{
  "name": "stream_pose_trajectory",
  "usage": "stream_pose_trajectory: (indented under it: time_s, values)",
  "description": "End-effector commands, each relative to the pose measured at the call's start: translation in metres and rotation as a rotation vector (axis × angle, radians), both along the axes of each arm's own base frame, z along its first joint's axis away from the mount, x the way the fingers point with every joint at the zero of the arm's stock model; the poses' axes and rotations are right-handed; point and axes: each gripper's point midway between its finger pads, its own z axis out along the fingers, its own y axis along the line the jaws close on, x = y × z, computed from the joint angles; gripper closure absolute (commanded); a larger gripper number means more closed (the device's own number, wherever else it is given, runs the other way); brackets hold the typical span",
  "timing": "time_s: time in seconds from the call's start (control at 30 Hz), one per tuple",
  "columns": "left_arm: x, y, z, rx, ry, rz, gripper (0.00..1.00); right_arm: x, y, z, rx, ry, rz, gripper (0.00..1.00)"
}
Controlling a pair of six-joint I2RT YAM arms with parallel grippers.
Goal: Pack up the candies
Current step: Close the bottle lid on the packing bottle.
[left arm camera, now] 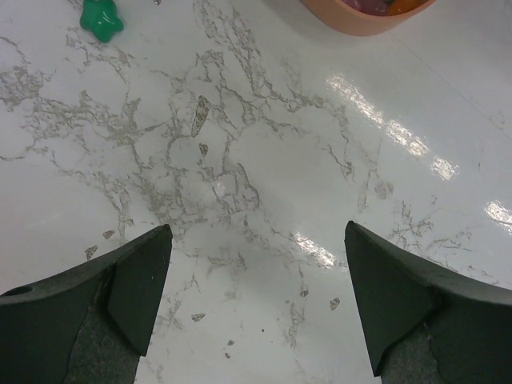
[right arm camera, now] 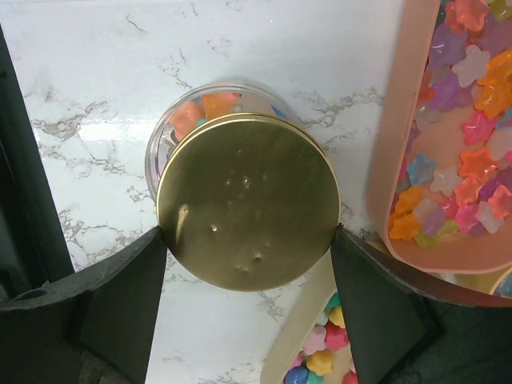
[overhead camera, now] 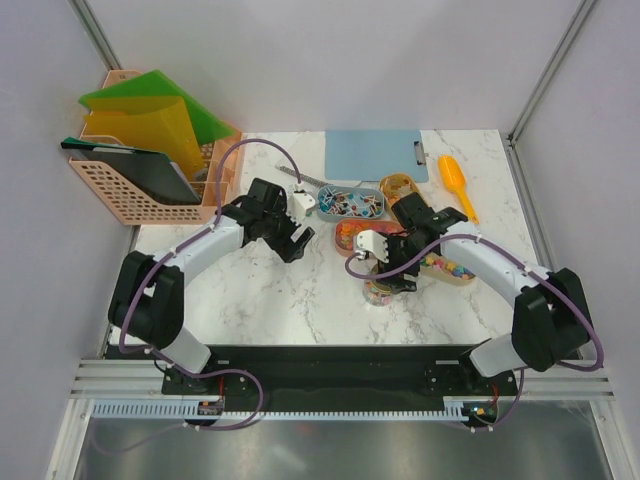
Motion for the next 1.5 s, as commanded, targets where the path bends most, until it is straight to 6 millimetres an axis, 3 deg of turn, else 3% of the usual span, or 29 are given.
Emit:
stream_pose_trajectory:
  time_s: [0.0, 0.27, 0.83, 1.23, 1.47]
  values:
    - [0.005, -0.003, 0.002, -0.003, -0.022, 0.000, 0.05, 0.009, 0.019, 0.011, 0.072, -0.003, 0.026, 0.18]
    - [0.009, -0.001, 0.003, 0.008, -0.039, 0.007, 0.05, 0.008, 0.020, 0.009, 0.060, 0.007, 0.068, 0.16]
    - [0.011, -0.001, 0.004, 0.005, -0.047, 0.016, 0.05, -0.019, 0.020, 0.000, 0.007, 0.064, 0.145, 0.15]
    - [0.014, -0.002, 0.006, 0.002, -0.049, 0.022, 0.05, -0.005, 0.015, -0.008, -0.030, 0.001, 0.105, 0.15]
    - [0.017, -0.004, 0.008, -0.003, -0.049, 0.024, 0.05, 0.007, 0.016, -0.003, -0.031, -0.047, 0.069, 0.15]
